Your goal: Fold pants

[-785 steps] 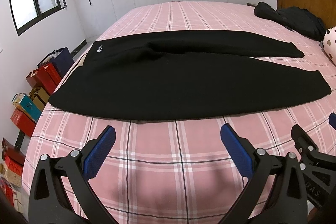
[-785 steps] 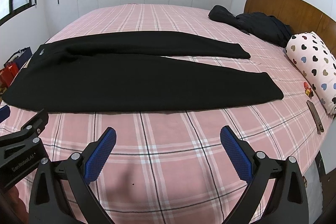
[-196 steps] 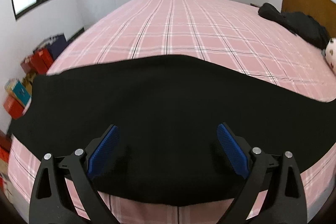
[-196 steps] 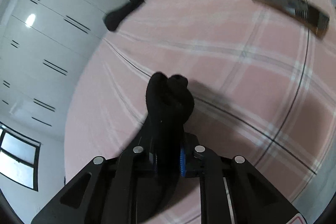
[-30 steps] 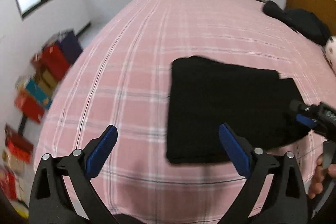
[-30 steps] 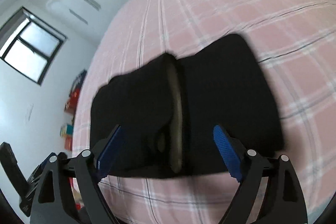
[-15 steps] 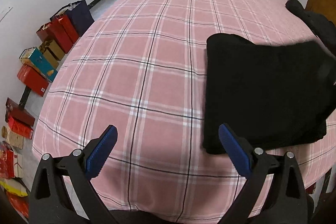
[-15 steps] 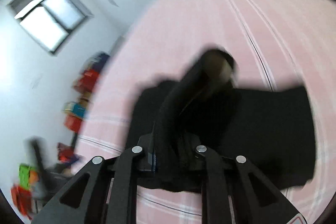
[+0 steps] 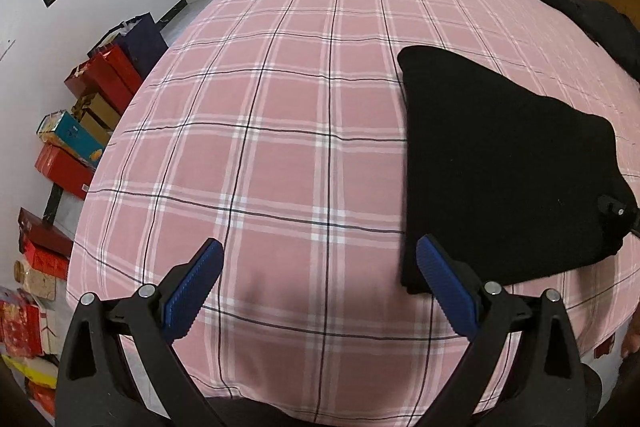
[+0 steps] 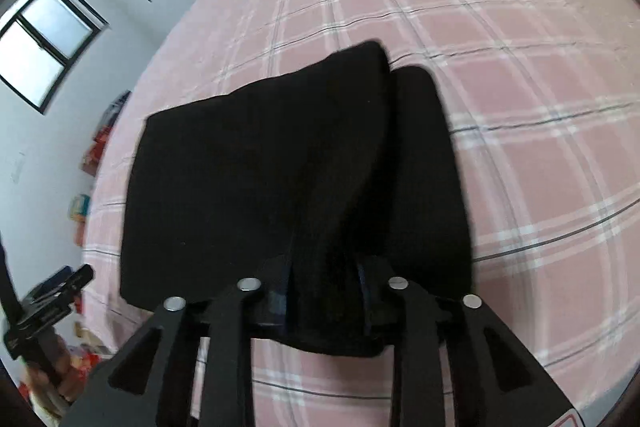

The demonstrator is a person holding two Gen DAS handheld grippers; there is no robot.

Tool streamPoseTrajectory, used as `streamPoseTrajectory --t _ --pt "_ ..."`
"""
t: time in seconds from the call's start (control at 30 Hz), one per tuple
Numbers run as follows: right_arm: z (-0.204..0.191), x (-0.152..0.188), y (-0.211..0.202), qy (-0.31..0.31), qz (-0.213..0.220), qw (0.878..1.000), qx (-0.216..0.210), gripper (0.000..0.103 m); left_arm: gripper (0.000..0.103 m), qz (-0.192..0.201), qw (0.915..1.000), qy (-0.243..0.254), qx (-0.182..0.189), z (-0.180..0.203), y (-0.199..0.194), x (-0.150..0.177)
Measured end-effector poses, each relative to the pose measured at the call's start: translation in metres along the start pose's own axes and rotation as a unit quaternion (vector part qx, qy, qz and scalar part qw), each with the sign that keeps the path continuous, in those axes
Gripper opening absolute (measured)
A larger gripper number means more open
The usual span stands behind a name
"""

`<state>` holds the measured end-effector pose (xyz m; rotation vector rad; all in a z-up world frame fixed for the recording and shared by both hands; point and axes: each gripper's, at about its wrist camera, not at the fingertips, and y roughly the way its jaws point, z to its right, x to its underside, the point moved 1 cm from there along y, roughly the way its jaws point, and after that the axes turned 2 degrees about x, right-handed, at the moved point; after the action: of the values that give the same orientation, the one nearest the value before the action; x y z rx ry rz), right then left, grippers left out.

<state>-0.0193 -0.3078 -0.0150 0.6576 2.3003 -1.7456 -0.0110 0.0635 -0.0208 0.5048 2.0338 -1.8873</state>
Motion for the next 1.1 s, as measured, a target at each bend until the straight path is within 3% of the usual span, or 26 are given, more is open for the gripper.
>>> streamPoseTrajectory --t 0.07,0.2,0.27,0.33,0.4,0.47,0.5,0.53,0.57,0.6,0.67,0.73,0.77,0.9,1.0,1.1 --pt "0.005 -0.003 -0.018 0.004 0.024 0.999 0.022 0.056 0.095 0.001 1.0 -0.001 0.006 0.001 -0.001 -0.002" --pt "-0.007 -0.013 -0.041 -0.006 0.054 0.999 0.005 0.056 0.095 0.002 0.9999 -0.008 0.015 0.005 0.003 -0.004" --pt "-0.021 -0.025 -0.04 -0.035 0.069 0.997 0.002 0.073 0.095 -0.008 0.9996 -0.013 0.025 0.008 0.007 -0.004" --pt "-0.024 -0.034 -0.022 -0.043 0.062 0.997 0.021 0.075 0.095 -0.01 0.9991 -0.016 0.037 0.012 0.006 -0.004" --pt "-0.016 -0.043 0.008 -0.016 0.02 1.0 0.011 0.071 0.095 -0.006 0.999 -0.013 0.042 0.014 0.004 -0.003" --pt "-0.017 -0.044 0.026 -0.017 0.002 1.0 0.002 0.032 0.095 -0.007 0.9992 -0.007 0.039 0.016 0.005 -0.003" --pt "-0.021 -0.047 0.027 -0.031 0.009 0.999 0.027 0.023 0.095 -0.009 0.9992 -0.006 0.038 0.016 0.007 -0.003" --pt "-0.022 -0.051 0.018 -0.03 0.023 0.999 0.017 0.02 0.095 -0.011 0.9992 -0.006 0.038 0.016 0.009 -0.003" --pt "-0.023 -0.054 0.005 -0.026 0.042 0.999 0.007 0.005 0.095 -0.013 0.9991 -0.006 0.039 0.016 0.011 -0.004" --pt "-0.021 -0.056 -0.011 -0.022 0.064 0.998 0.007 0.004 0.095 -0.014 0.9991 -0.006 0.039 0.015 0.012 -0.005" --pt "-0.013 -0.054 -0.015 -0.029 0.075 0.996 0.026 0.01 0.095 -0.015 0.999 -0.006 0.041 0.016 0.014 -0.006" --pt "-0.003 -0.047 0.022 -0.047 0.007 0.994 0.094 0.012 0.095 -0.018 0.9989 -0.006 0.043 0.018 0.018 -0.007" --pt "0.0 -0.044 0.024 -0.044 -0.001 0.994 0.099 0.013 0.095 -0.02 0.9989 -0.006 0.043 0.018 0.02 -0.008" --pt "0.005 -0.022 -0.015 0.019 0.037 0.999 0.018 0.027 0.095 -0.02 0.999 -0.002 0.04 0.021 0.02 -0.007" --pt "0.006 -0.006 -0.026 0.043 0.034 0.998 -0.019 0.049 0.095 -0.021 0.9993 0.004 0.031 0.024 0.021 -0.006" --pt "-0.001 0.015 -0.013 0.047 0.011 0.998 -0.028 0.051 0.095 -0.023 0.9992 0.002 0.031 0.027 0.02 -0.005"
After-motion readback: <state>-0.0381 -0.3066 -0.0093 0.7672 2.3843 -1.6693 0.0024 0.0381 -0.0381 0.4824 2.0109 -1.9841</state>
